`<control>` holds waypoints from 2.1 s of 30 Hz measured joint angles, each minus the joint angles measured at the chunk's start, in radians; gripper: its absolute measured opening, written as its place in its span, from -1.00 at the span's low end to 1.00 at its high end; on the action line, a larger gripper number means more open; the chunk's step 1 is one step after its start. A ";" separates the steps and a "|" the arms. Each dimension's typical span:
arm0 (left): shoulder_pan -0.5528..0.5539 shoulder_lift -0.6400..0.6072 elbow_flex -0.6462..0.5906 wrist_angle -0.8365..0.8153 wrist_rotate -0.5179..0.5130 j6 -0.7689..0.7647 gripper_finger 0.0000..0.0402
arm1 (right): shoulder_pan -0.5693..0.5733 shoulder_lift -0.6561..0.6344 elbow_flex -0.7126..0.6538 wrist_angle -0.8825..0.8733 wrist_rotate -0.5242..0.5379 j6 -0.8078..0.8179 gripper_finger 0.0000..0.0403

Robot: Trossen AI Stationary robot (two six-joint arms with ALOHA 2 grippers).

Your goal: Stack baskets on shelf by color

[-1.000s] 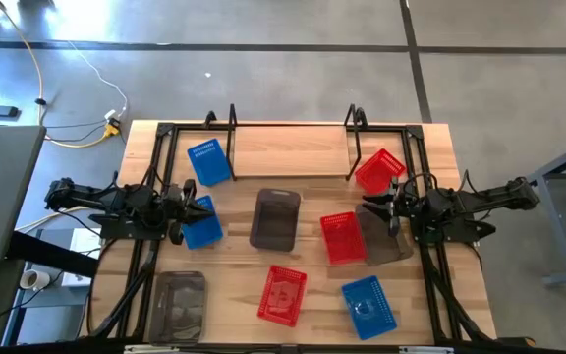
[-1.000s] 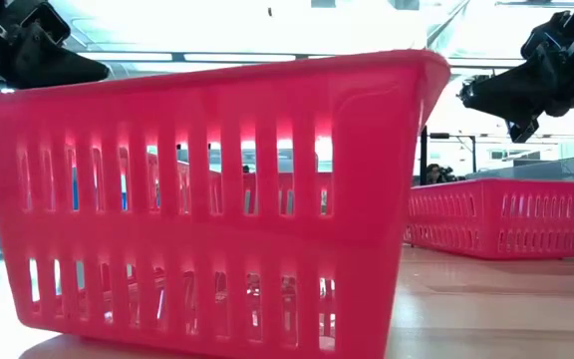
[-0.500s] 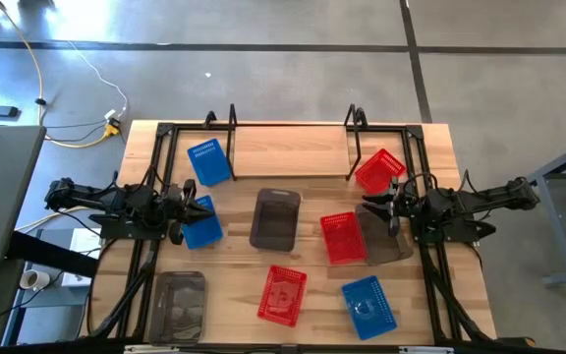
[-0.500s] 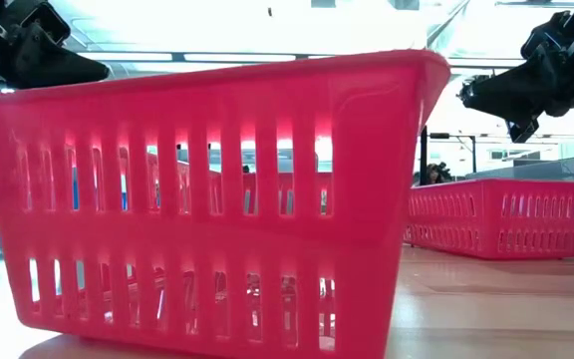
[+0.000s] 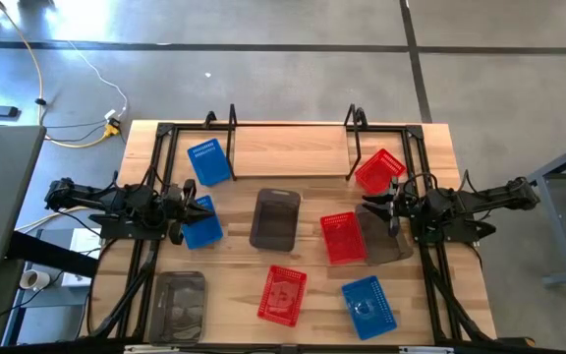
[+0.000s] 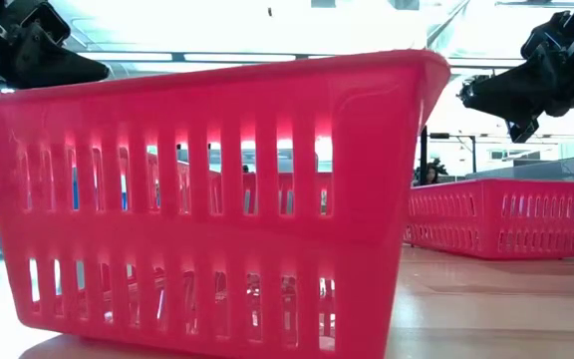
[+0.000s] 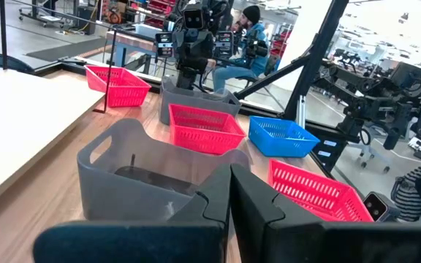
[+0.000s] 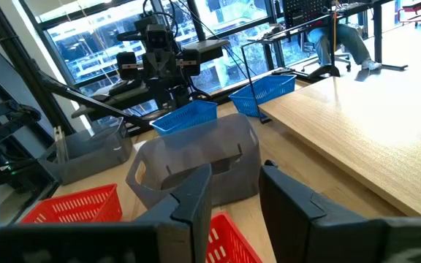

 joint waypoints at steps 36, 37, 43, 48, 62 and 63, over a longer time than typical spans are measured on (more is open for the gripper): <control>0.000 0.000 0.000 0.000 0.000 0.000 -1.00 | 0.000 0.000 0.000 0.000 0.000 0.000 -0.51; 0.000 0.000 0.000 0.000 0.000 0.000 -1.00 | 0.000 0.000 0.000 0.000 0.000 0.000 -0.51; 0.000 0.000 0.000 0.000 0.000 0.000 -1.00 | 0.000 0.000 0.000 0.000 0.000 0.000 -0.51; 0.000 0.000 0.000 0.000 0.000 0.000 -1.00 | 0.000 0.000 0.000 0.000 0.000 0.000 -0.51; 0.000 0.000 0.000 0.000 0.000 0.000 -1.00 | 0.000 0.000 -0.002 0.084 0.062 0.137 -0.51; 0.000 0.000 0.000 0.000 0.000 0.000 -1.00 | 0.000 0.000 -0.002 0.093 0.079 0.176 -0.51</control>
